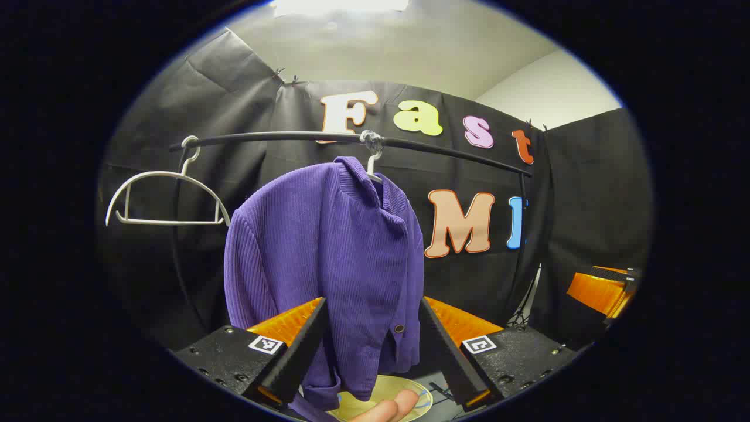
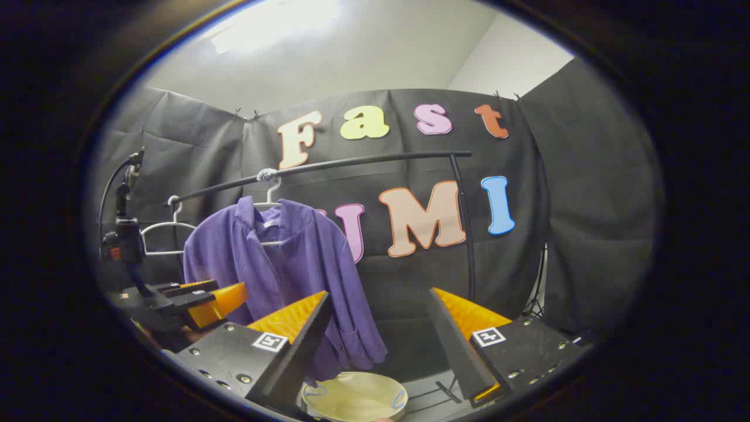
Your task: Grasp the clothes on the hanger with both hands and then place them into the laundry hamper below.
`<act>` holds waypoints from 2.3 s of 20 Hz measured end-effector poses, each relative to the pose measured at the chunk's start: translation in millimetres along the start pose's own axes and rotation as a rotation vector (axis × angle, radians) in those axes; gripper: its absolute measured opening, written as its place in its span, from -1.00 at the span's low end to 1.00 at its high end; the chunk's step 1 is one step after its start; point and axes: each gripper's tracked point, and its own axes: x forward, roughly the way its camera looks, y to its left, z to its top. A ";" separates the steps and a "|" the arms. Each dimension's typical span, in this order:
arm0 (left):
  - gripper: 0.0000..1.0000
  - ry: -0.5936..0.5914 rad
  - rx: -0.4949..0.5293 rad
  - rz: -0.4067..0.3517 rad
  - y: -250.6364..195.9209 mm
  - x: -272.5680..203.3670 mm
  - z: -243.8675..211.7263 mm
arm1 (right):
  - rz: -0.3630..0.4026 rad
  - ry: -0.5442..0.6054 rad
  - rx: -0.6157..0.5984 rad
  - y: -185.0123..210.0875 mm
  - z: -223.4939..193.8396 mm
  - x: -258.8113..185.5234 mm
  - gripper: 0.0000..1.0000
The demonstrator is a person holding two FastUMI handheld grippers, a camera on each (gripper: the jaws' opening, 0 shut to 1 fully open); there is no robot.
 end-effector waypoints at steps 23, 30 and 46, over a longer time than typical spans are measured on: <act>0.84 0.046 0.090 0.110 -5.6 35.7 -34.8 | 0.077 0.045 0.035 2.1 -51.2 34.7 0.98; 0.91 0.048 0.087 0.219 5.6 75.1 -43.1 | 0.055 0.059 0.062 -5.6 -60.2 54.9 0.98; 0.19 -0.061 0.140 0.441 57.6 101.7 -29.7 | 0.079 0.104 0.037 9.6 -100.6 88.5 0.98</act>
